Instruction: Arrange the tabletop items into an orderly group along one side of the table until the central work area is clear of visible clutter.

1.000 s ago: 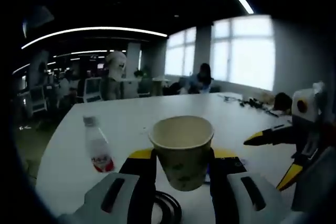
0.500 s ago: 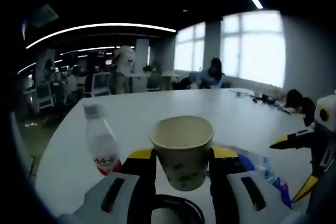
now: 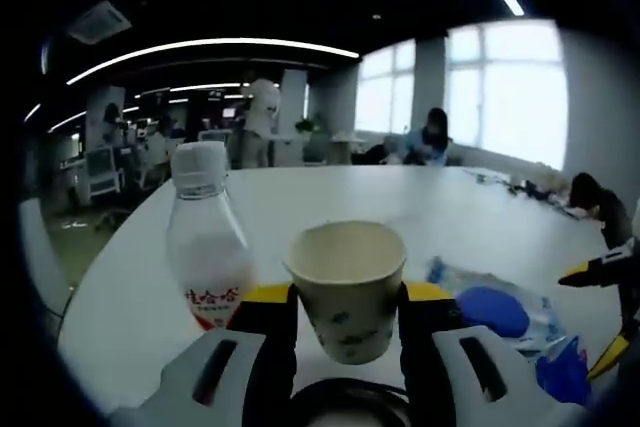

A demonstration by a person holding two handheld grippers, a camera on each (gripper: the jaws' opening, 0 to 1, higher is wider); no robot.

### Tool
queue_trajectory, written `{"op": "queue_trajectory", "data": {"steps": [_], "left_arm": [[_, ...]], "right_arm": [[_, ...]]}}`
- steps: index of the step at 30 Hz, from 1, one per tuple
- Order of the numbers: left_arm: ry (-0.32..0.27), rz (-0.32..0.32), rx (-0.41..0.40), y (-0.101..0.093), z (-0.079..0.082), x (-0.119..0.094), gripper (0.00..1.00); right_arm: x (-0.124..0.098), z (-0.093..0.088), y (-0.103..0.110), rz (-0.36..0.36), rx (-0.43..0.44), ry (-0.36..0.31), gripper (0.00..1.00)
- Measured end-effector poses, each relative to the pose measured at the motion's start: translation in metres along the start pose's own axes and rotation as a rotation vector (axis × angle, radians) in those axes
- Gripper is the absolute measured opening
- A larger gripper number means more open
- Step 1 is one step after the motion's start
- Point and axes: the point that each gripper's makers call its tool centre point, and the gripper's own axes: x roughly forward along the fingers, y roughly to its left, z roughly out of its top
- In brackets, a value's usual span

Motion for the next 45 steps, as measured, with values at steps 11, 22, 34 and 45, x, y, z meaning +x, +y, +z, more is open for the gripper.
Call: {"op": "queue_trajectory", "data": {"steps": [11, 22, 34, 45], "left_arm": [[0.013, 0.038, 0.005, 0.01, -0.018, 0.019, 0.37], [0.012, 0.028, 0.07, 0.004, -0.024, 0.029, 0.37], [0.028, 0.025, 0.093, 0.005, -0.029, 0.036, 0.37], [0.082, 0.034, 0.105, 0.006, -0.041, 0.034, 0.36]], "right_arm": [[-0.003, -0.005, -0.015, -0.049, 0.049, -0.005, 0.96], [-0.003, -0.009, -0.025, -0.071, 0.088, -0.006, 0.95], [-0.005, -0.01, -0.03, -0.086, 0.107, -0.015, 0.94], [-0.004, -0.012, -0.03, -0.087, 0.113, -0.008, 0.94]]}}
